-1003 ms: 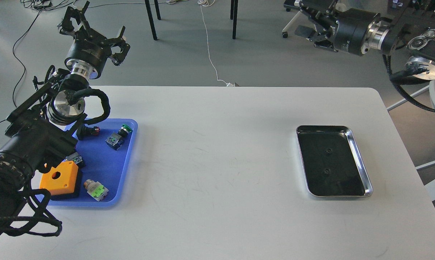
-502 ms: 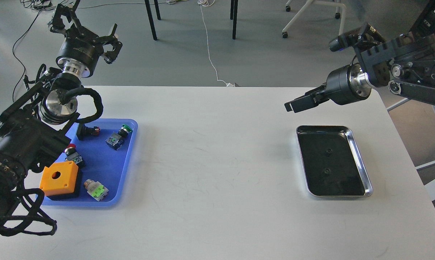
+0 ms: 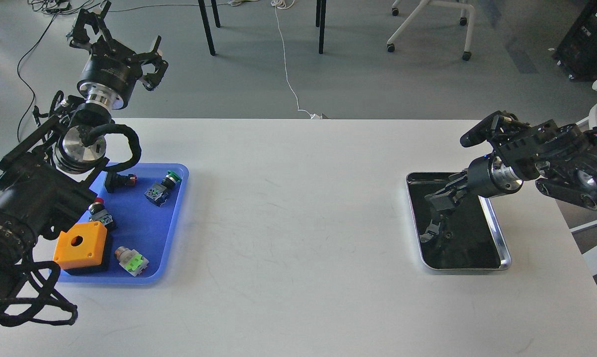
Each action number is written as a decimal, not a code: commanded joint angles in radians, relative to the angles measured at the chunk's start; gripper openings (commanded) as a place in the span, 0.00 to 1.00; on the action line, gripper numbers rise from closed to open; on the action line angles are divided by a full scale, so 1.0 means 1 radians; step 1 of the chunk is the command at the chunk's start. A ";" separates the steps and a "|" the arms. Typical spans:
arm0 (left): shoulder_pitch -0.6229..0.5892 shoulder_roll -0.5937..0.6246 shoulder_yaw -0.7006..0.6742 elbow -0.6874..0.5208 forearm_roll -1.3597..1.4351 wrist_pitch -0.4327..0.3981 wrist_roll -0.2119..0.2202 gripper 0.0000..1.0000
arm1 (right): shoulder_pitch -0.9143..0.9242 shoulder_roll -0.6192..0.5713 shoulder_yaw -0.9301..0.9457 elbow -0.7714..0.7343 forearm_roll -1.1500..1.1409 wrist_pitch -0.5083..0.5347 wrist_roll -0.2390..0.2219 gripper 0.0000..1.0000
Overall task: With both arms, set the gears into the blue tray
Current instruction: 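Lower the right gripper into the metal tray over a small black gear, then close the right gripper on the small black gear and lift, then carry the gear toward the table center and release it there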
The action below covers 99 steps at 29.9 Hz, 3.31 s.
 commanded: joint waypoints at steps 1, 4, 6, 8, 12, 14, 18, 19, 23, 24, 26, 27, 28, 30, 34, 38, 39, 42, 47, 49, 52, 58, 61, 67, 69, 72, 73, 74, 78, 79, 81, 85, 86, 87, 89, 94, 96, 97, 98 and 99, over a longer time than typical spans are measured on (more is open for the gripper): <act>0.000 0.001 0.000 0.000 0.000 0.000 0.000 0.98 | -0.043 0.023 -0.002 -0.052 -0.001 -0.012 0.000 0.79; 0.000 0.001 0.000 0.000 0.000 0.000 0.000 0.98 | -0.056 0.026 -0.002 -0.057 -0.001 -0.012 0.000 0.77; 0.000 0.003 0.000 0.000 0.000 0.000 0.000 0.98 | -0.063 0.026 -0.004 -0.057 -0.001 -0.012 0.000 0.75; 0.000 0.003 0.000 0.000 0.000 0.000 0.000 0.98 | -0.071 0.023 -0.013 -0.062 -0.003 -0.012 0.000 0.74; 0.000 0.003 0.000 0.000 0.000 0.000 0.000 0.98 | -0.072 0.018 -0.045 -0.066 -0.001 -0.012 0.000 0.65; 0.000 0.003 0.001 0.000 0.000 0.000 0.000 0.98 | -0.077 0.017 -0.046 -0.068 -0.001 -0.012 0.000 0.62; 0.002 0.004 0.000 0.000 0.000 0.000 0.000 0.98 | -0.085 0.017 -0.045 -0.080 0.001 -0.016 0.000 0.59; 0.002 0.006 0.000 0.000 0.000 0.000 0.000 0.98 | -0.089 0.023 -0.043 -0.092 0.001 -0.018 0.000 0.59; 0.000 0.006 0.000 0.000 0.000 0.000 0.000 0.98 | -0.112 0.040 -0.039 -0.126 0.002 -0.018 0.000 0.53; 0.000 0.006 0.000 0.000 0.000 0.000 0.000 0.98 | -0.114 0.044 -0.039 -0.126 0.002 -0.018 0.000 0.51; 0.000 0.009 0.000 0.000 0.000 0.000 0.000 0.98 | -0.114 0.046 -0.039 -0.124 0.004 -0.018 0.000 0.49; 0.000 0.012 0.000 0.000 0.000 0.000 0.000 0.98 | -0.114 0.044 -0.039 -0.124 0.004 -0.018 0.000 0.49; 0.000 0.018 0.000 0.002 0.000 0.000 0.000 0.98 | -0.115 0.044 -0.039 -0.124 0.004 -0.018 0.000 0.49; 0.002 0.021 0.000 0.002 0.000 0.000 0.000 0.98 | -0.121 0.044 -0.039 -0.124 0.004 -0.018 0.000 0.48; 0.002 0.021 0.000 0.000 0.000 -0.001 0.000 0.98 | -0.128 0.043 -0.037 -0.124 0.005 -0.018 0.000 0.44; 0.002 0.021 0.000 0.002 0.000 0.000 0.000 0.98 | -0.128 0.038 -0.037 -0.124 0.004 -0.018 0.000 0.36; 0.002 0.021 0.000 0.002 0.000 0.000 0.002 0.98 | -0.128 0.038 -0.037 -0.124 0.004 -0.018 0.000 0.33; 0.002 0.021 0.000 0.002 0.000 0.000 0.002 0.98 | -0.128 0.037 -0.039 -0.124 0.004 -0.018 0.000 0.26; 0.002 0.023 0.000 0.000 0.000 0.000 0.000 0.98 | -0.126 0.037 -0.037 -0.123 0.005 -0.021 0.000 0.25; 0.002 0.024 0.000 0.002 0.000 0.000 0.000 0.98 | -0.125 0.037 -0.037 -0.121 0.005 -0.021 0.000 0.24; 0.002 0.027 0.000 0.002 0.000 0.000 0.000 0.98 | -0.111 0.029 -0.037 -0.112 0.007 -0.026 0.000 0.24; 0.000 0.027 0.000 0.000 0.000 0.000 0.002 0.98 | 0.002 0.011 -0.010 0.015 0.011 -0.027 0.000 0.24; 0.000 0.026 0.000 0.000 0.000 -0.001 0.002 0.98 | 0.104 0.012 0.027 0.139 0.013 -0.019 0.000 0.24; -0.003 0.026 0.000 0.000 0.002 0.000 0.005 0.98 | 0.191 0.121 0.067 0.168 0.086 -0.022 0.000 0.24; -0.003 0.027 0.001 0.000 0.000 0.000 0.005 0.98 | 0.175 0.165 0.117 0.167 0.086 -0.041 0.000 0.24; -0.003 0.038 0.001 0.000 0.002 -0.001 0.006 0.98 | 0.135 0.219 0.177 0.162 0.094 -0.094 0.000 0.24; -0.001 0.046 0.001 0.000 0.002 -0.001 0.006 0.98 | 0.123 0.230 0.185 0.162 0.100 -0.108 0.000 0.24; -0.001 0.053 0.001 0.000 0.003 -0.004 0.006 0.98 | 0.113 0.242 0.193 0.161 0.106 -0.121 0.000 0.24; -0.001 0.061 0.001 0.000 0.003 -0.034 0.006 0.98 | 0.067 0.299 0.211 0.159 0.119 -0.137 0.000 0.24; -0.001 0.061 0.001 -0.001 0.003 -0.034 0.006 0.98 | 0.052 0.313 0.216 0.156 0.120 -0.147 0.000 0.24; -0.001 0.058 0.001 -0.001 0.003 -0.034 0.008 0.98 | 0.020 0.339 0.223 0.153 0.120 -0.167 0.000 0.24; -0.001 0.046 0.001 0.000 0.003 -0.027 0.009 0.98 | -0.046 0.400 0.234 0.117 0.119 -0.180 0.000 0.24; -0.001 0.046 0.003 -0.001 0.003 -0.026 0.009 0.98 | -0.068 0.400 0.234 0.095 0.117 -0.182 0.000 0.24; -0.001 0.046 0.011 0.000 0.003 -0.024 0.009 0.98 | -0.083 0.400 0.234 0.078 0.117 -0.184 0.000 0.24; -0.003 0.049 0.035 0.000 0.003 -0.023 0.006 0.98 | -0.106 0.400 0.237 0.052 0.117 -0.191 0.000 0.24; -0.003 0.053 0.051 0.000 0.003 -0.023 0.005 0.98 | -0.152 0.400 0.245 0.009 0.113 -0.208 0.000 0.25; -0.003 0.052 0.051 0.000 0.003 -0.023 0.003 0.98 | -0.171 0.400 0.245 0.006 0.113 -0.208 0.000 0.25; -0.003 0.050 0.051 0.000 0.003 -0.023 0.002 0.98 | -0.174 0.400 0.246 0.006 0.114 -0.210 0.000 0.25; -0.003 0.050 0.051 0.000 0.003 -0.023 0.002 0.98 | -0.178 0.400 0.246 0.006 0.114 -0.210 0.000 0.25; -0.003 0.052 0.051 0.000 0.002 -0.023 0.002 0.98 | -0.183 0.400 0.246 0.004 0.113 -0.210 0.000 0.25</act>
